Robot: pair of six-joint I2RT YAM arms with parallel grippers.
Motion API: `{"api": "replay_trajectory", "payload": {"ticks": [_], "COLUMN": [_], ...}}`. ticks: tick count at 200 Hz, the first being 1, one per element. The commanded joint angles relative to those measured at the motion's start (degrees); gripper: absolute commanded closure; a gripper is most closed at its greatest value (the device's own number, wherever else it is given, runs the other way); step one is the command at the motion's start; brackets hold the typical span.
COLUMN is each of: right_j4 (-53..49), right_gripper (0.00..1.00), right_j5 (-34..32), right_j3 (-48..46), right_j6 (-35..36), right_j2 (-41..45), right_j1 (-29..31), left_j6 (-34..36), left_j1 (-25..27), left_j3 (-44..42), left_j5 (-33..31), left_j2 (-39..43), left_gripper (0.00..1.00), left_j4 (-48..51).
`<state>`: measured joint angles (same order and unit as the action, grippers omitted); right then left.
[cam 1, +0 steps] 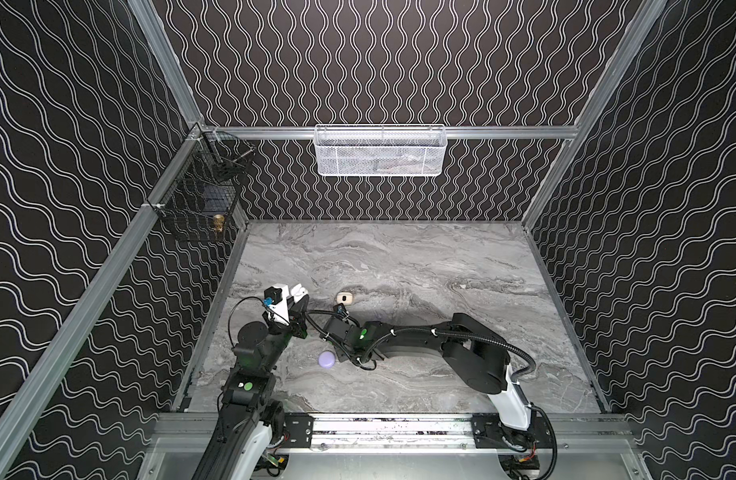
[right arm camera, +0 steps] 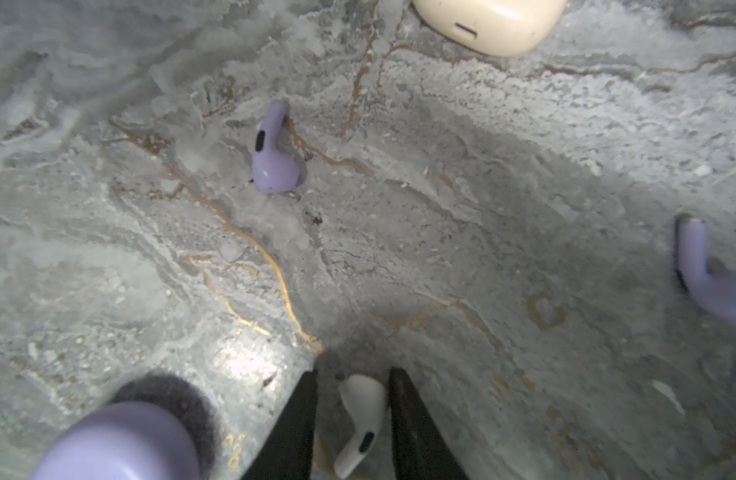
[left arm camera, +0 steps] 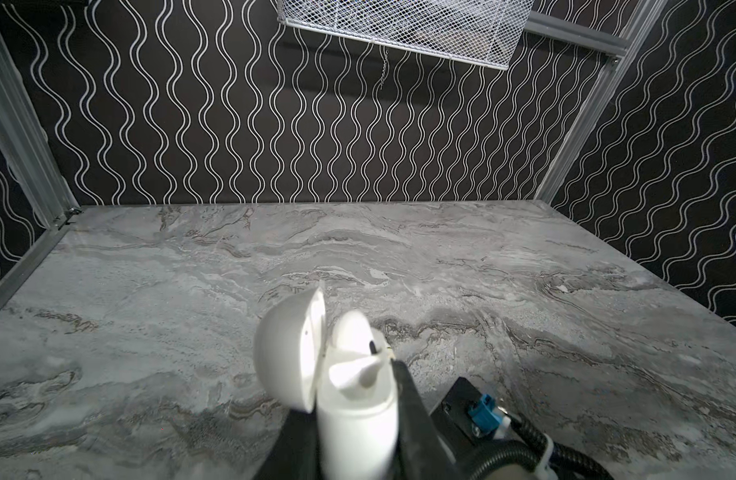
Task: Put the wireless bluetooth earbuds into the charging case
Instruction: 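Lower the right gripper and close it on the second white earbud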
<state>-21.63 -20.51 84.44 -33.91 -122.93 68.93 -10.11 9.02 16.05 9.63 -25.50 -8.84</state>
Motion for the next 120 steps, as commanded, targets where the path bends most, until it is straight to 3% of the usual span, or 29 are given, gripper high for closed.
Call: {"api": "replay_trajectory", "payload": {"ticks": [1, 120], "right_j4": [-4.19, -7.09], "right_gripper": [0.69, 0.66], "right_j5": [2.74, 0.69], "right_j3": [-0.16, 0.66], "right_j6": [-2.37, -3.7], "right_j2": [-0.99, -1.48], "right_j1": [0.33, 0.87], "left_j6": [0.27, -0.78], "left_j1": [-0.05, -0.05], "left_j3": [-0.13, 0.19], "left_j5": [-1.32, 0.72], "left_j2": [0.34, 0.81], "left_gripper": [1.0, 1.0], "left_j4": [0.31, -0.38]}}
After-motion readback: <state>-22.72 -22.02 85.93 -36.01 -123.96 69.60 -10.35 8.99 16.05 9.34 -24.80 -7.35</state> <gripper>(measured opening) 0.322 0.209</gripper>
